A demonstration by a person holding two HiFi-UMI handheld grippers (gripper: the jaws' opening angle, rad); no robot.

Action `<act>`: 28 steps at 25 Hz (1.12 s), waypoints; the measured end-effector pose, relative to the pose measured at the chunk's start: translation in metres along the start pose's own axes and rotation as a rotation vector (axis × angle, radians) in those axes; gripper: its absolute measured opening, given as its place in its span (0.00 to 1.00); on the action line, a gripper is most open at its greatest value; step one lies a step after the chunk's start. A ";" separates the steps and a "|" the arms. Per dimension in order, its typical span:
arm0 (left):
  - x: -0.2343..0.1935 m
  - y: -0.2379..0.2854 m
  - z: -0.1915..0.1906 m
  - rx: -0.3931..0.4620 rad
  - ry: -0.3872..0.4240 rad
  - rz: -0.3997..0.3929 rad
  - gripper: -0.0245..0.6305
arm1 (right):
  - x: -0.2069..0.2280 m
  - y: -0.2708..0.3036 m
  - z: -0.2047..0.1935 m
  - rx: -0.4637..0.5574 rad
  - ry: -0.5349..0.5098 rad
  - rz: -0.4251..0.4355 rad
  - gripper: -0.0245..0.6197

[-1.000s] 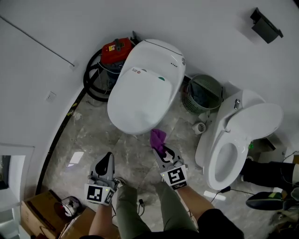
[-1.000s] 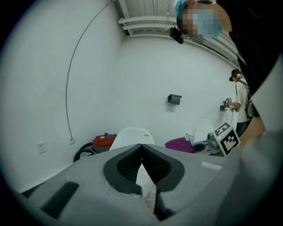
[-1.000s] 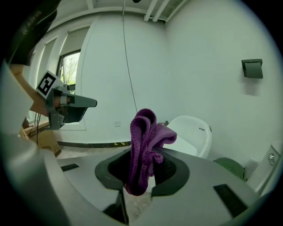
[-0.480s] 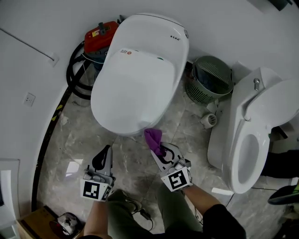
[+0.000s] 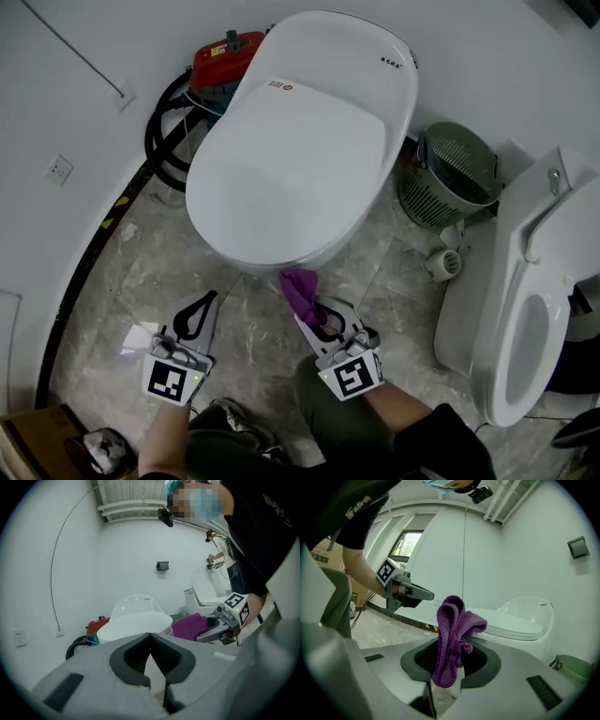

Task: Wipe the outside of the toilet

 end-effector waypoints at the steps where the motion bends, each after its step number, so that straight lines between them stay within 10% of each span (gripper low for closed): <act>1: 0.000 -0.006 0.000 -0.003 0.009 0.012 0.05 | -0.003 0.002 -0.002 0.002 -0.006 0.007 0.20; 9: 0.009 -0.017 0.013 0.021 -0.022 0.128 0.05 | -0.001 0.018 -0.025 -0.032 -0.001 0.058 0.20; 28: 0.040 0.017 0.003 0.031 -0.099 0.146 0.05 | 0.191 -0.037 -0.103 -0.052 0.230 -0.376 0.20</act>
Point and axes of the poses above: the fingertips, and each gripper's own axes: y forward along the fingers, x to its right, z out of its top, the point moved 2 cm from there along -y, backward along the fingers, and after that the axes turned 11 degrees about x, right-handed, at the moved point
